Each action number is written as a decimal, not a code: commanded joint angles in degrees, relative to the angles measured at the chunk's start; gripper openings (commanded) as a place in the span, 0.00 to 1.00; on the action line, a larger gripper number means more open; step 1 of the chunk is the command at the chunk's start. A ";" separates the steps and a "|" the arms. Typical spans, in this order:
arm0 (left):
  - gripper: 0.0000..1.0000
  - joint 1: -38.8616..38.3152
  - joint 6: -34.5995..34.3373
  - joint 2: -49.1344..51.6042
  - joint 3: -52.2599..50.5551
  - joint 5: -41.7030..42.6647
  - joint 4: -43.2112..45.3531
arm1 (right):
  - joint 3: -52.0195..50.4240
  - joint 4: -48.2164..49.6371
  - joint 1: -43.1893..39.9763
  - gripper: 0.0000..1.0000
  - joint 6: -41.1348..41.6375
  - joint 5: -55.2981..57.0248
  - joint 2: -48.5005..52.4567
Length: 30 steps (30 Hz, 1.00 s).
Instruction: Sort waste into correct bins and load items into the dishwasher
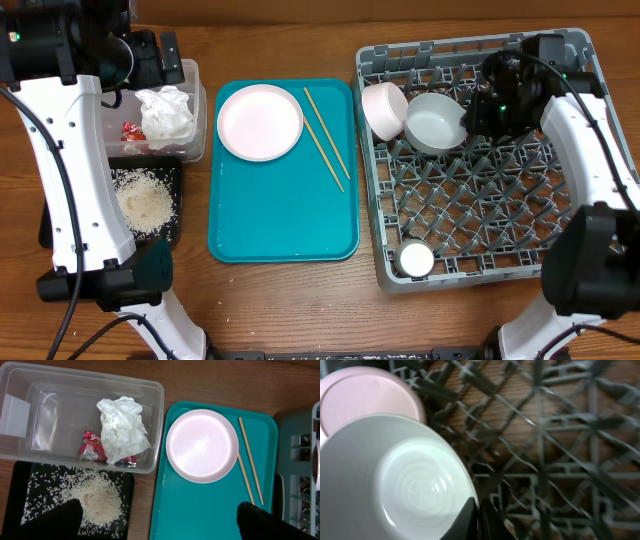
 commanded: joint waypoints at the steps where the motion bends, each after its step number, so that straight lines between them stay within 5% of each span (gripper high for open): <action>1: 1.00 -0.39 -0.35 -1.03 1.22 -0.61 0.11 | 2.67 -2.01 1.51 0.04 10.91 14.99 -10.80; 5: 1.00 -0.39 -0.33 -1.03 1.22 -0.59 0.11 | 3.37 -6.43 9.11 0.04 26.21 39.63 -18.86; 8: 1.00 -0.39 -0.35 -1.03 1.22 -0.61 0.11 | 3.37 -13.22 22.86 0.04 35.87 60.89 -21.03; 15: 1.00 -0.39 -0.35 -1.03 1.22 -0.61 0.11 | 2.86 -38.51 37.20 0.04 72.76 73.26 -10.38; 22: 1.00 -0.39 -0.35 -1.03 1.22 -0.61 0.11 | 2.60 -39.26 43.58 0.04 73.79 84.17 -0.39; 30: 1.00 -0.39 -0.35 -1.03 1.22 -0.61 0.11 | 2.60 -36.02 43.76 0.04 58.45 86.16 2.93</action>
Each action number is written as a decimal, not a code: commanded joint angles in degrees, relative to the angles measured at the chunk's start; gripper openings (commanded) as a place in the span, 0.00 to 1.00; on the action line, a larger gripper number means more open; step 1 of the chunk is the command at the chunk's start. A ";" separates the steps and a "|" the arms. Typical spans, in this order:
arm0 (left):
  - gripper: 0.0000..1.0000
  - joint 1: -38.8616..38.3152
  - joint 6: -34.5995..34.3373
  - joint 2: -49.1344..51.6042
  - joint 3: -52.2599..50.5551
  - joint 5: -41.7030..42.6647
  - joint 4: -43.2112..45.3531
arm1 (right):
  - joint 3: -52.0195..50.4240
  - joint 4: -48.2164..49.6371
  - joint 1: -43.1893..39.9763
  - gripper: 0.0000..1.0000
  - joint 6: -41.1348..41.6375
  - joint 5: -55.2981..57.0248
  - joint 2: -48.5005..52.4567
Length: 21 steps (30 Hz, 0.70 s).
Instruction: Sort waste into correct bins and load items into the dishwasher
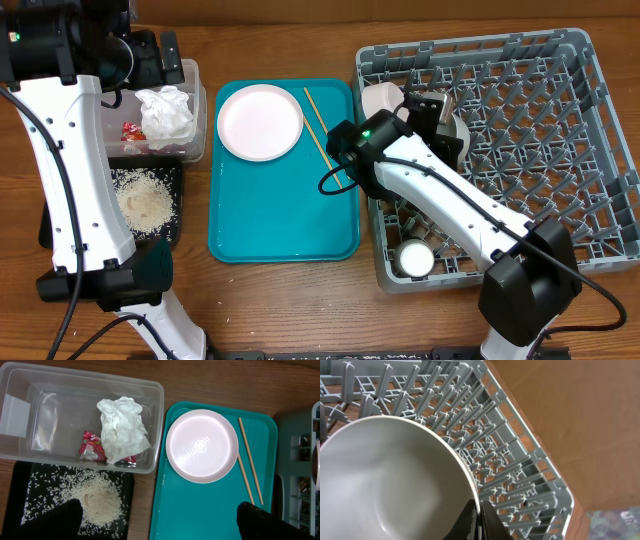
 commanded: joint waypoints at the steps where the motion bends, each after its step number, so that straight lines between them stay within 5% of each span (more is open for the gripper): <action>1: 1.00 -0.39 -0.33 -1.03 1.22 -0.61 0.11 | -0.13 2.89 -0.15 0.04 -11.82 2.25 1.46; 3: 1.00 -0.39 -0.33 -1.03 1.22 -0.61 0.11 | -0.13 3.50 -0.15 0.04 -17.94 3.08 3.23; 11: 1.00 -0.39 -0.33 -1.03 1.22 -0.61 0.11 | -0.17 0.57 -0.09 0.04 -20.22 2.49 6.40; 21: 1.00 -0.39 -0.33 -1.03 1.22 -0.61 0.11 | -0.79 -1.25 -0.04 0.04 -38.51 9.29 6.97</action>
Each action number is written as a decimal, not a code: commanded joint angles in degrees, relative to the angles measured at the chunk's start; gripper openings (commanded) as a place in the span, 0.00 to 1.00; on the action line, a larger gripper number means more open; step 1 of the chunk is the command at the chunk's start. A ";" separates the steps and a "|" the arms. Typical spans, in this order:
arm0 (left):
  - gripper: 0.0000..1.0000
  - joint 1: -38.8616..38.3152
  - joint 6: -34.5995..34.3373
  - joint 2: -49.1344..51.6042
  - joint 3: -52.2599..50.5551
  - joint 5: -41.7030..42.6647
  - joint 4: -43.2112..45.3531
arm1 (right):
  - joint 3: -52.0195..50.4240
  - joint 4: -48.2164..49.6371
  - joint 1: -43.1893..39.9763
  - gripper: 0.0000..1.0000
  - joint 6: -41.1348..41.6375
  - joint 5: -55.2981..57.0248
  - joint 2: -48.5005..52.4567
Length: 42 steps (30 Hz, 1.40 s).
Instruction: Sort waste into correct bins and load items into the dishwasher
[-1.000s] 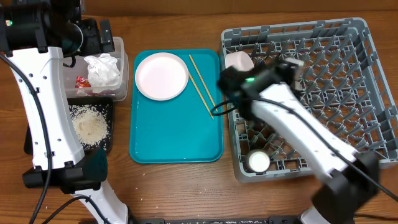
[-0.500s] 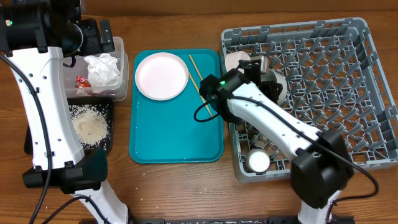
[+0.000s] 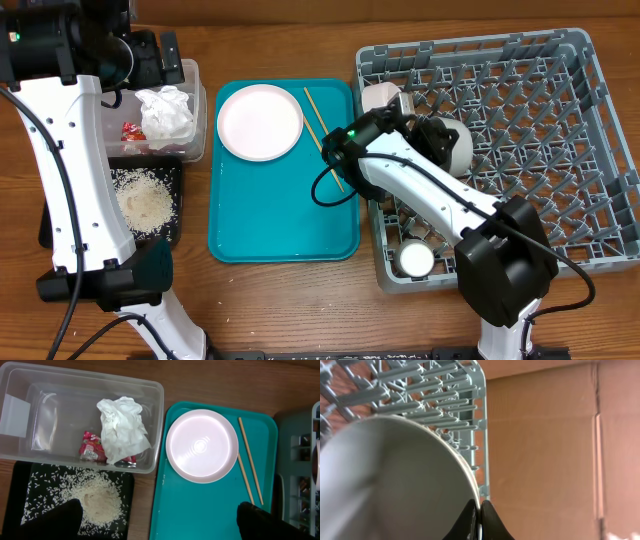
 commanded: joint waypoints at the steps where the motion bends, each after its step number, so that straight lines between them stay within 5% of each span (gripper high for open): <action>1: 1.00 -0.39 -0.33 -1.03 1.22 -0.61 0.11 | -0.55 0.31 -0.04 0.04 -7.63 -0.20 0.76; 7: 1.00 -0.39 -0.33 -1.03 1.22 -0.61 0.11 | -0.55 6.32 0.50 0.04 -11.69 -9.09 0.76; 36: 1.00 -0.39 -0.33 -1.03 1.22 -0.61 0.11 | -0.55 12.39 6.29 0.04 -11.69 -18.10 0.76; 42: 1.00 -0.39 -0.33 -1.03 1.22 -0.61 0.11 | -0.55 12.39 7.39 0.38 -11.67 -18.10 0.76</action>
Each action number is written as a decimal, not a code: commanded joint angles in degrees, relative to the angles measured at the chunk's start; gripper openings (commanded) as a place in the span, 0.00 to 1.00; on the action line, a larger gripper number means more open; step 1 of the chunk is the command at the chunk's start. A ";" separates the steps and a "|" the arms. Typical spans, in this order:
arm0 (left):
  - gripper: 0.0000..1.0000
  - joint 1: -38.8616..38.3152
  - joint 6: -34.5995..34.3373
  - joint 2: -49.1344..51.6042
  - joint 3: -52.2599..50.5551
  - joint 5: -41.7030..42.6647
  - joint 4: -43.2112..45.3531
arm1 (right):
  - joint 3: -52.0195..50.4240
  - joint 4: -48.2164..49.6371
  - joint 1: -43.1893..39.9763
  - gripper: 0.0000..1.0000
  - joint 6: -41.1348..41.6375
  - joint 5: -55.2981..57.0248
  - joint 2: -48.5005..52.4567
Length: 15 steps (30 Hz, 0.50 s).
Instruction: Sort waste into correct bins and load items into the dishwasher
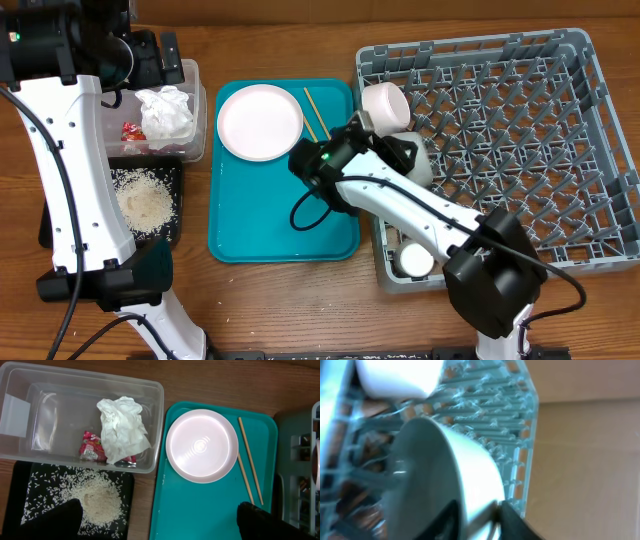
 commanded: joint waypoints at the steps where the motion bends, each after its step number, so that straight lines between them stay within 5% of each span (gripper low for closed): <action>1: 1.00 -0.39 -0.35 -1.03 1.22 -0.59 0.11 | -0.59 -0.04 0.74 0.47 0.81 -4.94 0.79; 7: 1.00 -0.39 -0.35 -1.03 1.22 -0.59 0.11 | 0.20 -0.04 2.67 0.79 0.79 -3.04 0.79; 15: 1.00 -0.39 -0.35 -1.03 1.22 -0.59 0.11 | 13.60 2.45 2.49 0.91 -0.57 -3.17 0.76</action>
